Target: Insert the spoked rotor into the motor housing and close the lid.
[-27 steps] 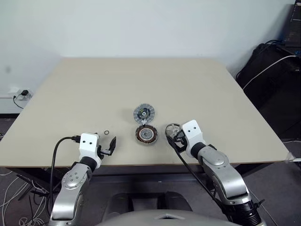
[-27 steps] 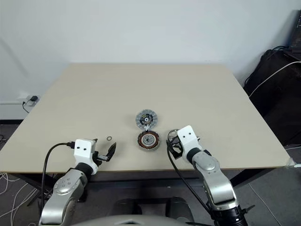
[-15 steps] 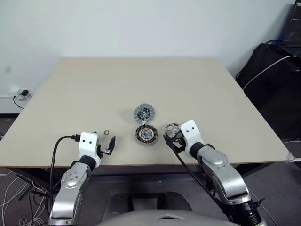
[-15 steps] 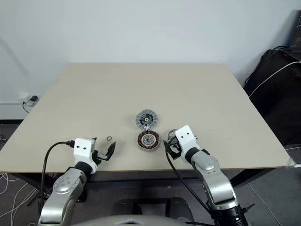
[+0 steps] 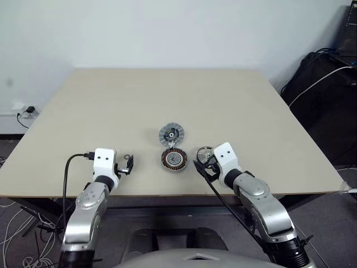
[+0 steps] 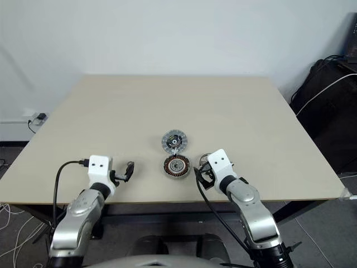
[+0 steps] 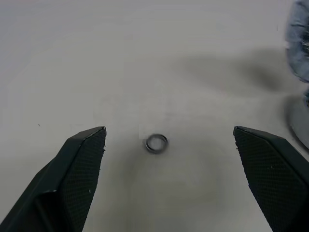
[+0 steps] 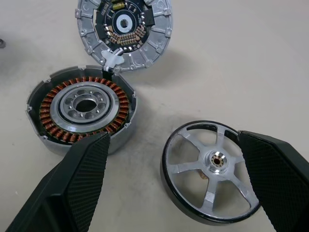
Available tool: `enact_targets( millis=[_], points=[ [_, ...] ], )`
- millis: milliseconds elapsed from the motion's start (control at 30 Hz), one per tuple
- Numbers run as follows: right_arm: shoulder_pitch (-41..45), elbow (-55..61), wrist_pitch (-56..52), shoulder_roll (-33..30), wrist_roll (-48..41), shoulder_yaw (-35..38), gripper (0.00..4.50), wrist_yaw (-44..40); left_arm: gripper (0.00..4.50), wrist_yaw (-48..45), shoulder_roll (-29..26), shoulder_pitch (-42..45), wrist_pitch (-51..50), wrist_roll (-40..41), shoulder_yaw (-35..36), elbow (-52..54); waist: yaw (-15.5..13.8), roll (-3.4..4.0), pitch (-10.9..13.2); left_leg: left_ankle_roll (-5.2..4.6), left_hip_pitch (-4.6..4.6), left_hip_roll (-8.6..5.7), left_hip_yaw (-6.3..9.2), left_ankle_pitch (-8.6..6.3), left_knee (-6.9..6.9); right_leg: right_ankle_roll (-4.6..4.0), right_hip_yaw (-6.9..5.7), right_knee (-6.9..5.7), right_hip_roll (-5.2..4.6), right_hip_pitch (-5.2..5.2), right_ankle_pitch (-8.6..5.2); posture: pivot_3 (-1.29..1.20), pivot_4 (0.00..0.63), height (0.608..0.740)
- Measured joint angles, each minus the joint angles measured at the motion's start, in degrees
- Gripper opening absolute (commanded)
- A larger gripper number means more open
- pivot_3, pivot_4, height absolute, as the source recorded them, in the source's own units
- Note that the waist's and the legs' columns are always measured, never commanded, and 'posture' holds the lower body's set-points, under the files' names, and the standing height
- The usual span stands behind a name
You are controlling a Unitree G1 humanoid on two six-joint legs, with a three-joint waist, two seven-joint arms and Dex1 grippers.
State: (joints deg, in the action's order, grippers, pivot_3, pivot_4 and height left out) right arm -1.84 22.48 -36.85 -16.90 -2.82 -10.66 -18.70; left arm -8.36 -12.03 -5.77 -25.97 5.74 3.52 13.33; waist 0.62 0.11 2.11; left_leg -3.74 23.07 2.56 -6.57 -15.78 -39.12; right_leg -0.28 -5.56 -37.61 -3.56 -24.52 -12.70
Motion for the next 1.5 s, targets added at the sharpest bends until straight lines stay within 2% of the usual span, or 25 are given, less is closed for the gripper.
enact_targets(
  millis=[367, 800, 933, 1167, 1233, 1500],
  points=[
    [0.2, 0.0, -0.1, 0.8, 0.0, 0.1, 4.50, 0.5, 4.44, 0.4, 0.3, 11.7, -1.4, -0.1, 0.5, -14.8, 0.0, -0.13, -0.1, 0.00, 0.01, -0.03, -0.02, 0.02, -0.02, 0.01, 0.02, -0.05, 0.04, 0.03, 0.01, 0.00, 0.000, 0.740],
    [-1.6, 0.3, -0.1, 1.4, -0.1, 0.6, 4.50, 2.4, 4.44, -2.6, 0.2, 13.6, -2.3, 0.0, 0.4, -22.5, 0.1, -0.18, -0.1, 0.04, -0.01, -0.02, -0.04, 0.03, -0.03, 0.00, 0.05, -0.11, 0.02, 0.02, 0.01, 0.00, 0.000, 0.740],
    [-1.6, 0.3, -0.1, 1.4, -0.1, 0.6, 4.50, 2.5, 3.54, -2.9, 0.2, 13.5, -2.7, -0.1, 0.4, -22.6, 0.0, -0.19, -0.1, 0.04, -0.01, -0.02, -0.04, 0.03, -0.03, 0.00, 0.06, -0.11, 0.01, 0.02, 0.01, 0.00, 0.000, 0.740],
    [-1.5, 0.3, -0.1, 1.5, -0.3, 1.2, 4.50, 2.5, 1.18, -2.5, -0.3, 13.1, -3.4, -0.7, 0.5, -22.3, 0.0, -0.15, -0.2, 0.03, -0.06, -0.03, -0.04, 0.03, -0.03, 0.00, 0.06, -0.11, -0.02, 0.04, 0.01, 0.00, 0.000, 0.740],
    [-1.3, 0.3, -0.2, 1.6, -0.3, 1.2, 4.50, 2.5, 0.66, -2.4, -0.5, 12.9, -3.6, -0.7, 0.5, -22.1, 0.0, -0.14, -0.2, 0.03, -0.07, -0.03, -0.04, 0.03, -0.04, 0.00, 0.06, -0.11, -0.02, 0.04, 0.01, 0.00, 0.000, 0.740],
    [-1.2, 0.3, -0.7, 1.8, -0.3, 1.3, 4.50, 2.6, 0.66, -4.8, 1.2, 9.8, -4.1, 1.8, -0.2, -16.8, 0.0, -0.21, -0.2, 0.04, -0.04, -0.03, -0.04, 0.03, -0.04, -0.01, 0.09, -0.10, -0.04, 0.02, 0.01, 0.00, 0.000, 0.740]
  ],
)
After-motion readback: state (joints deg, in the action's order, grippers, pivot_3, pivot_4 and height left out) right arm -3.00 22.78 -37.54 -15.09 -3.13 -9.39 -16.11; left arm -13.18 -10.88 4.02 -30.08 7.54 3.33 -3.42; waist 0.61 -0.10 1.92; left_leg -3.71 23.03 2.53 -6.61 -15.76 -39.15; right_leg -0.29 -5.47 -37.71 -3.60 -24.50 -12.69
